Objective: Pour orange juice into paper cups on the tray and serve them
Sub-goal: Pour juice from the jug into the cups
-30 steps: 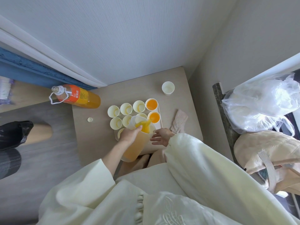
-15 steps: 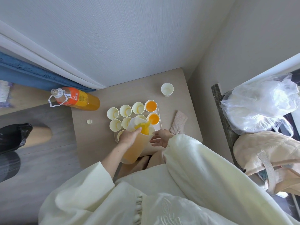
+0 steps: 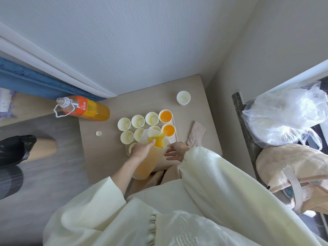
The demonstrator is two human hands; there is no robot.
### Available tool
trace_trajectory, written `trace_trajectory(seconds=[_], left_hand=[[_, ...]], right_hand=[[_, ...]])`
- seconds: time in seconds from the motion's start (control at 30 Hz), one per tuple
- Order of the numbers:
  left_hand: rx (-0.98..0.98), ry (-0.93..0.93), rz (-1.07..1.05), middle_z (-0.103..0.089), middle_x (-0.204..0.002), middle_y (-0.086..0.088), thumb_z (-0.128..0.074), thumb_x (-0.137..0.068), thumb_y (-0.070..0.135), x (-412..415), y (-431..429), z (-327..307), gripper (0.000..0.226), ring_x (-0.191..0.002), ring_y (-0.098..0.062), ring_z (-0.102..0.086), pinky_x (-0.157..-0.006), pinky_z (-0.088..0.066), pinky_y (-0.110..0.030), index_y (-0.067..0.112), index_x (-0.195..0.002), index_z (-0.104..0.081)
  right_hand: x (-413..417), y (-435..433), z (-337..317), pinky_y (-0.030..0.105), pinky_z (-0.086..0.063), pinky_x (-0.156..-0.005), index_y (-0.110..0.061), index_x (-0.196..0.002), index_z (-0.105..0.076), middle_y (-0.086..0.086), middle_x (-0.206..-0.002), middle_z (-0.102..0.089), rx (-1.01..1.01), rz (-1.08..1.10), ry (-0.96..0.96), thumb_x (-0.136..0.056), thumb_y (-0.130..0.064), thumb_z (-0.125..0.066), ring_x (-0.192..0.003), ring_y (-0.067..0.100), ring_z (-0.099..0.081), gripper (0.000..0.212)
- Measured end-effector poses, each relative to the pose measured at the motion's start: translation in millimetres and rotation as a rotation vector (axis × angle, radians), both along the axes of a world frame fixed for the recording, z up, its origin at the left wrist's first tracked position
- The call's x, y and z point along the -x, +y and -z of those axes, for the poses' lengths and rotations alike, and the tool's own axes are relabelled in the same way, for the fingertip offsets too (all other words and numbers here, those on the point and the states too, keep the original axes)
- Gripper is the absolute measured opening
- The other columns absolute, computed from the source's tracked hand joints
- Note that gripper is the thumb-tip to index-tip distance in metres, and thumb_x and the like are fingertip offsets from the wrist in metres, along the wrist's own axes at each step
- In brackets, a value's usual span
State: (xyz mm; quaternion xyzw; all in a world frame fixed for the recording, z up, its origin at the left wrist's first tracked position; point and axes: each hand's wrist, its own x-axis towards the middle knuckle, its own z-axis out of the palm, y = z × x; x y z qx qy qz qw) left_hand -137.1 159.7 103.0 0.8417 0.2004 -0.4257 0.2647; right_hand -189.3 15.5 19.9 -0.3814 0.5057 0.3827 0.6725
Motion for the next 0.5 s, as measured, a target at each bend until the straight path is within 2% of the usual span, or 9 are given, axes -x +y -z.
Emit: trace_trajectory(seconds=[0.07,0.13,0.2,0.3,0.5], left_hand=[[0.003,-0.003,0.0,-0.052,-0.064,-0.005,-0.056,-0.09,0.053,0.1,0.4,0.1,0.067,-0.075,-0.028,-0.053,-0.071,-0.038,-0.031,-0.009,-0.117,-0.059],[0.005,-0.011,-0.001,-0.067,-0.09,-0.021,-0.056,-0.09,0.053,0.0,-0.1,1.5,0.069,-0.092,-0.038,-0.062,-0.073,-0.039,-0.031,-0.009,-0.121,-0.057],[0.01,-0.023,-0.004,-0.064,-0.113,-0.026,-0.056,-0.09,0.053,-0.4,-0.4,3.1,0.07,-0.107,-0.04,-0.061,-0.075,-0.04,-0.031,-0.009,-0.123,-0.056],[0.009,-0.016,0.002,-0.062,-0.117,-0.027,-0.056,-0.09,0.054,-0.5,-0.4,4.7,0.071,-0.109,-0.04,-0.06,-0.075,-0.04,-0.031,-0.009,-0.124,-0.056],[0.006,-0.023,-0.004,-0.065,-0.111,-0.027,-0.057,-0.089,0.053,1.2,1.0,5.8,0.071,-0.104,-0.04,-0.062,-0.074,-0.04,-0.031,-0.01,-0.122,-0.057]], right_hand=[[0.0,0.0,0.6,0.04,-0.055,-0.061,0.008,-0.126,-0.051,0.014,-0.088,-0.057,0.001,0.003,-0.008,-0.099,-0.006,-0.042,-0.075,0.026,-0.063,0.032],[-0.2,-0.1,0.5,0.04,-0.055,-0.062,0.008,-0.126,-0.051,0.014,-0.088,-0.057,0.002,0.004,-0.007,-0.099,-0.006,-0.042,-0.076,0.026,-0.063,0.031],[-0.3,0.0,0.1,0.04,-0.055,-0.062,0.007,-0.126,-0.051,0.014,-0.089,-0.058,0.002,0.002,-0.001,-0.099,-0.006,-0.043,-0.077,0.026,-0.064,0.031],[-0.3,0.2,-1.1,0.04,-0.056,-0.061,0.007,-0.126,-0.052,0.014,-0.089,-0.059,0.003,0.0,-0.002,-0.099,-0.006,-0.043,-0.076,0.026,-0.064,0.032],[-0.1,-0.5,-1.1,0.041,-0.056,-0.064,0.007,-0.126,-0.051,0.014,-0.086,-0.057,0.004,0.006,-0.01,-0.099,-0.005,-0.042,-0.074,0.026,-0.063,0.032]])
